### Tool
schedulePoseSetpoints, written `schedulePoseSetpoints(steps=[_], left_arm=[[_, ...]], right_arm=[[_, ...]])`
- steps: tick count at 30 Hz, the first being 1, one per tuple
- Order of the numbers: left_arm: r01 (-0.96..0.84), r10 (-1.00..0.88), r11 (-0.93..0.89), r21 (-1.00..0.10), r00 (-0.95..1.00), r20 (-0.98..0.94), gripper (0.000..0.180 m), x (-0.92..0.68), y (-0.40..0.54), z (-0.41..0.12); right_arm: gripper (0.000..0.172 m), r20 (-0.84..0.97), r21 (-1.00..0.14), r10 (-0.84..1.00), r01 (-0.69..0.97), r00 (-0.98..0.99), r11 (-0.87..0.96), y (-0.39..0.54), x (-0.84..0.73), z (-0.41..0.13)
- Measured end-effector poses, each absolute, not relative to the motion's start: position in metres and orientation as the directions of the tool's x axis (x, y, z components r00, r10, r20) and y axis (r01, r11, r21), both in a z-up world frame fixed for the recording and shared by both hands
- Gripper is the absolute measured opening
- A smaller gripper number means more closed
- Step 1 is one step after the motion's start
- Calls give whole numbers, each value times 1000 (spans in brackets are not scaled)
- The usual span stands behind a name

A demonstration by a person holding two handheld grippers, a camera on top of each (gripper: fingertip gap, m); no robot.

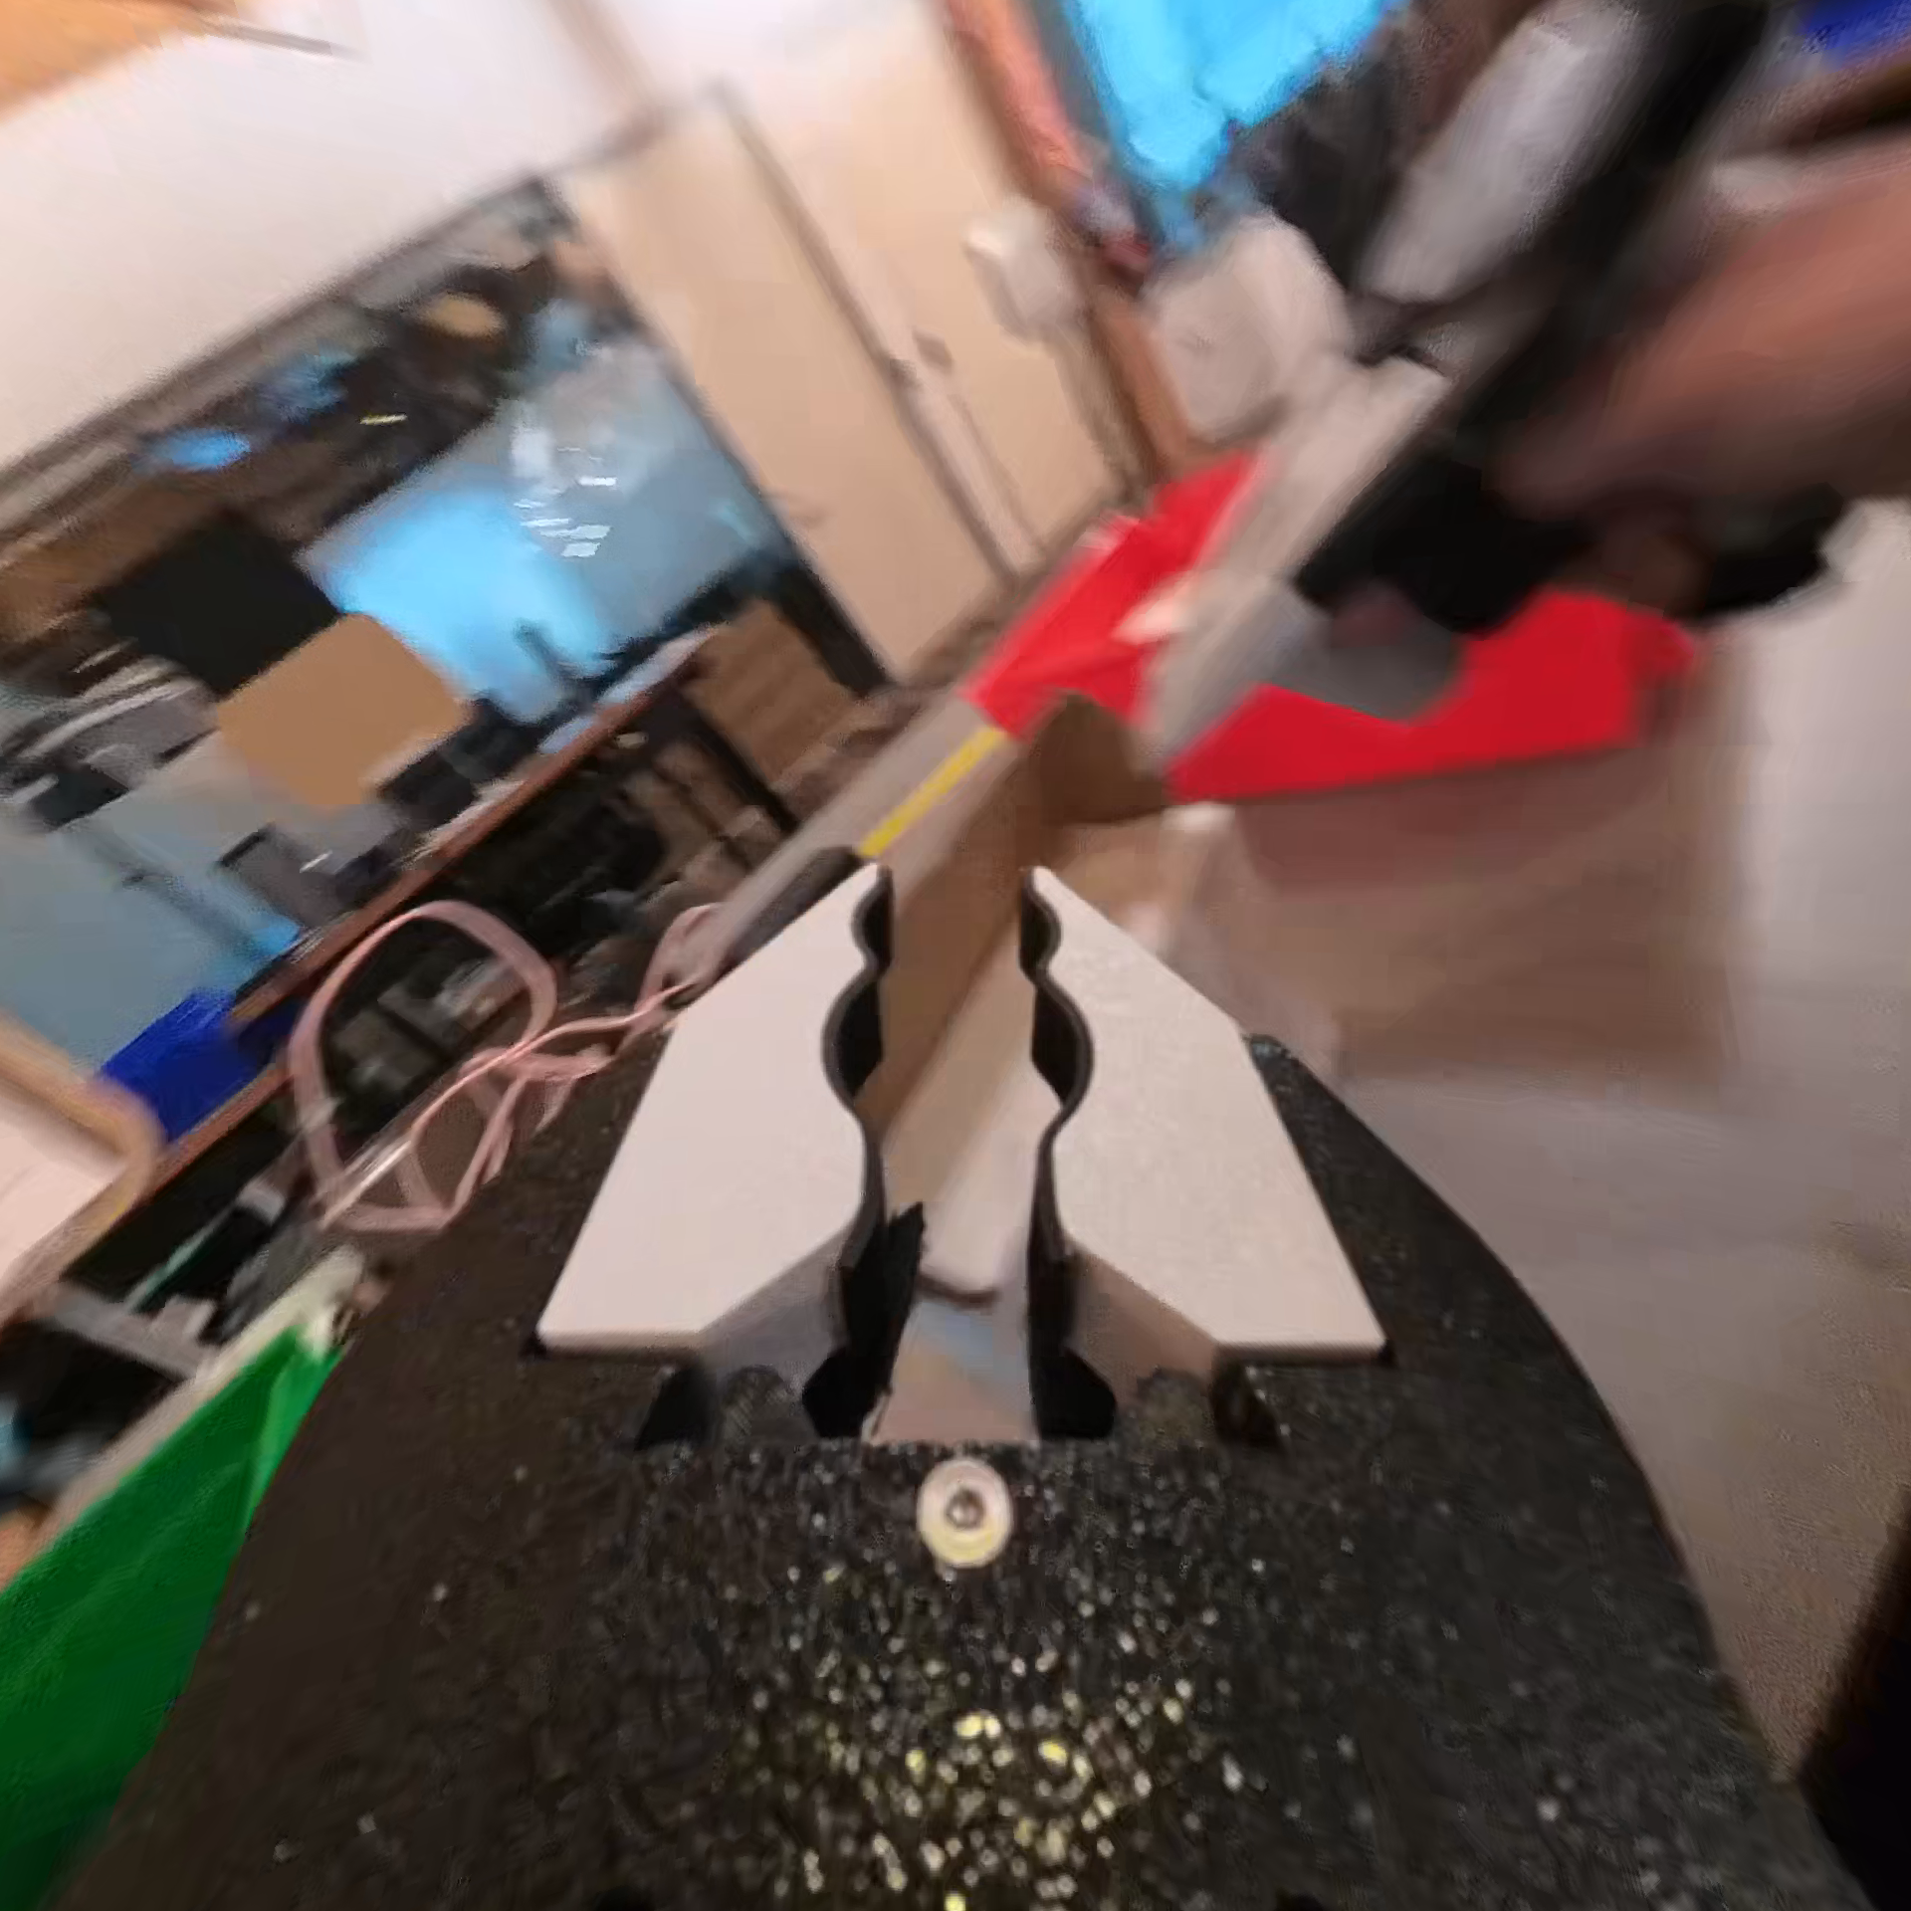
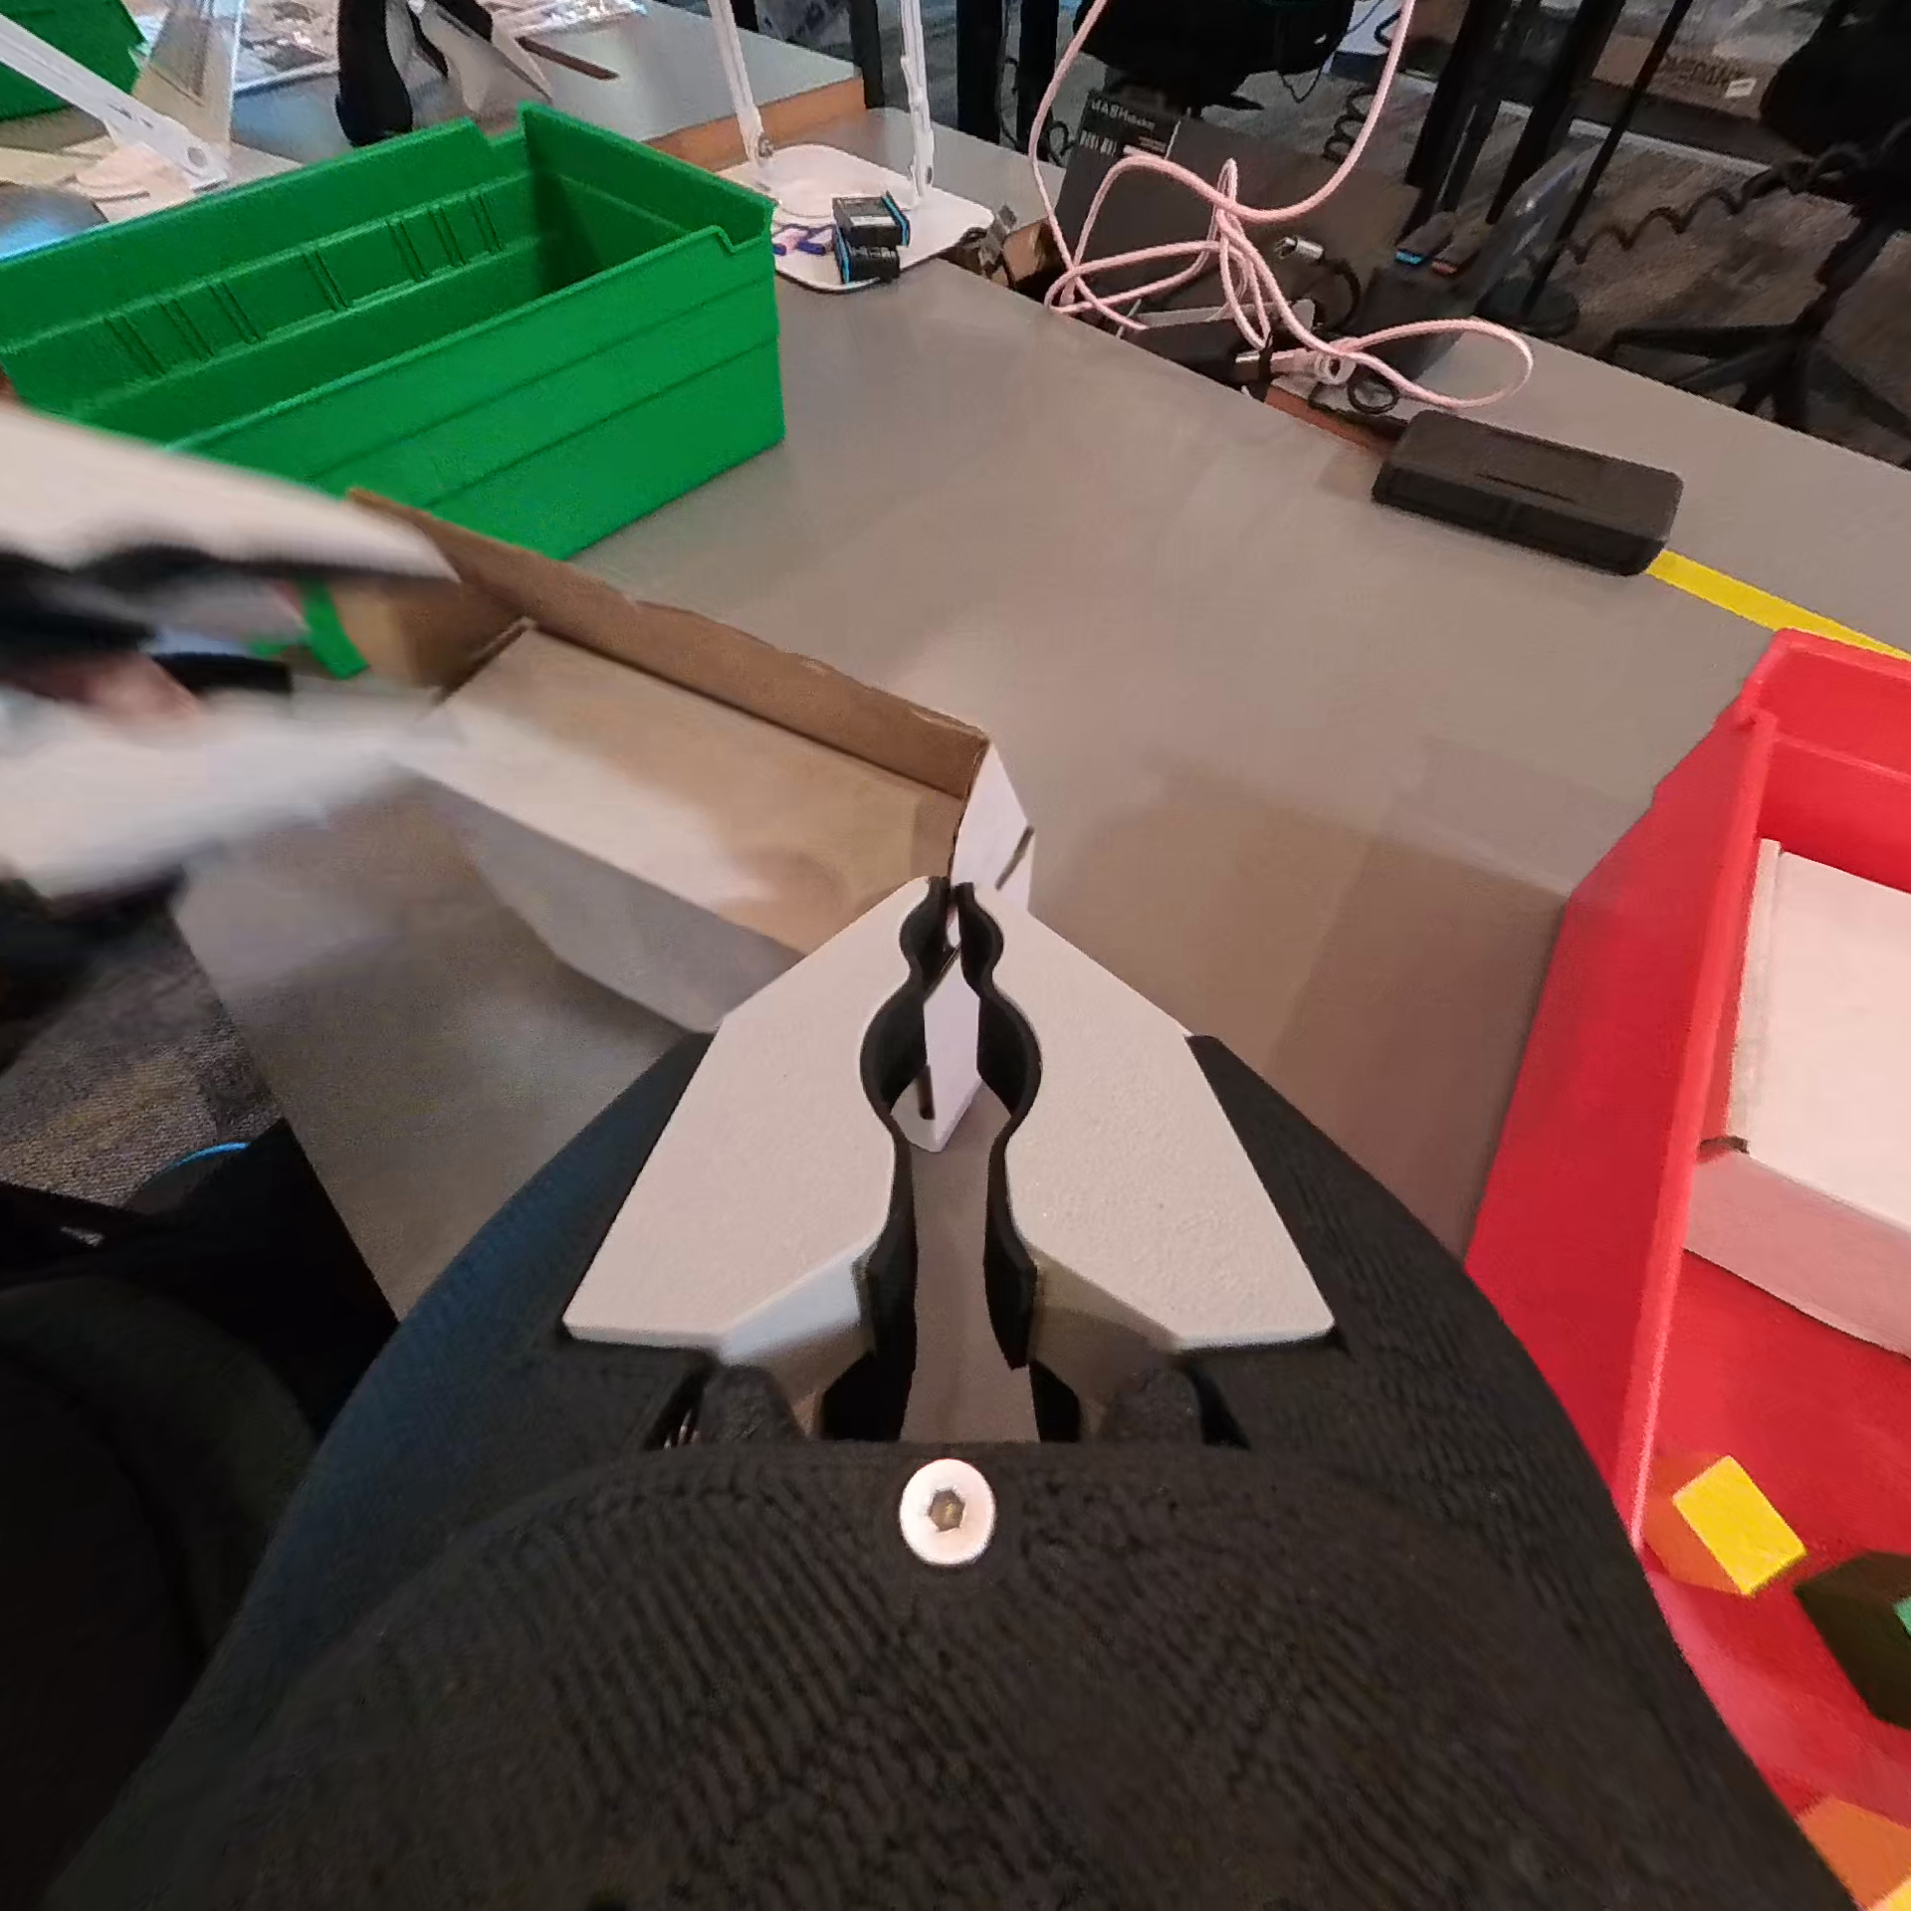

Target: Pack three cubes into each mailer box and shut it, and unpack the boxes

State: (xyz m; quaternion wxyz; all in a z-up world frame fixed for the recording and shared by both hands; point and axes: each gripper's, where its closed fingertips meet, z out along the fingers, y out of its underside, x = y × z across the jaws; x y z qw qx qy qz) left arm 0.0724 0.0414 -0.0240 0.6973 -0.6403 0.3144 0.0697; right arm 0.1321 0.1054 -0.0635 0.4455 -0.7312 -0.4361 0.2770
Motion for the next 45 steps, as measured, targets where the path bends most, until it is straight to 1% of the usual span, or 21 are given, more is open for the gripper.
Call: schedulePoseSetpoints(steps=[1,3,5,7,9,13,16,17,19,23,27,35,40,42,45], left_arm=[[-440,-228,166,-883,854,-468,21,48,39,-11],[-356,-166,75,-931,916,-364,33,7,40,-9],[-286,-219,-84,-955,940,-262,46,-11,47,-28],[-212,-324,-215,-953,936,-135,45,-9,46,-48],[-146,-382,-259,-955,923,-37,49,-4,35,-50],[-138,-430,-341,-930,903,24,60,1,8,-54],[-196,-496,-388,-900,868,25,67,21,-9,-66],[-215,-509,-382,-899,861,11,65,28,-11,-68],[-243,-511,-358,-902,859,-29,55,36,-8,-69],[-267,-441,-349,-898,892,-94,32,27,3,-70],[-227,-393,-357,-906,916,-75,9,13,12,-66],[-112,-276,-391,-914,961,0,4,-33,38,-67],[-64,-197,-394,-917,980,16,3,-61,42,-67],[-43,-180,-384,-922,983,29,16,-66,39,-65],[-35,-192,-399,-916,980,47,22,-69,32,-66]], right_arm=[[0,-16,-893,885,391,466,-222,105,132,-64],[0,-20,-892,884,392,466,-227,105,131,-64],[0,-18,-889,883,396,470,-229,105,130,-65],[0,-16,-884,880,404,476,-235,105,130,-67],[0,-14,-882,878,407,478,-236,104,130,-67],[0,-16,-883,875,404,484,-240,104,131,-68],[0,-12,-881,873,407,487,-239,105,130,-68],[0,-10,-881,873,409,488,-239,105,129,-68],[0,-6,-879,872,413,490,-238,104,130,-68],[0,5,-876,870,422,493,-234,102,131,-68],[0,30,-870,870,442,492,-219,99,131,-67],[1,165,-837,898,540,409,-92,71,106,-68],[1,166,-840,921,539,352,-55,57,84,-72],[1,163,-828,926,558,340,-58,55,81,-77],[1,158,-833,926,550,343,-62,55,79,-78]])
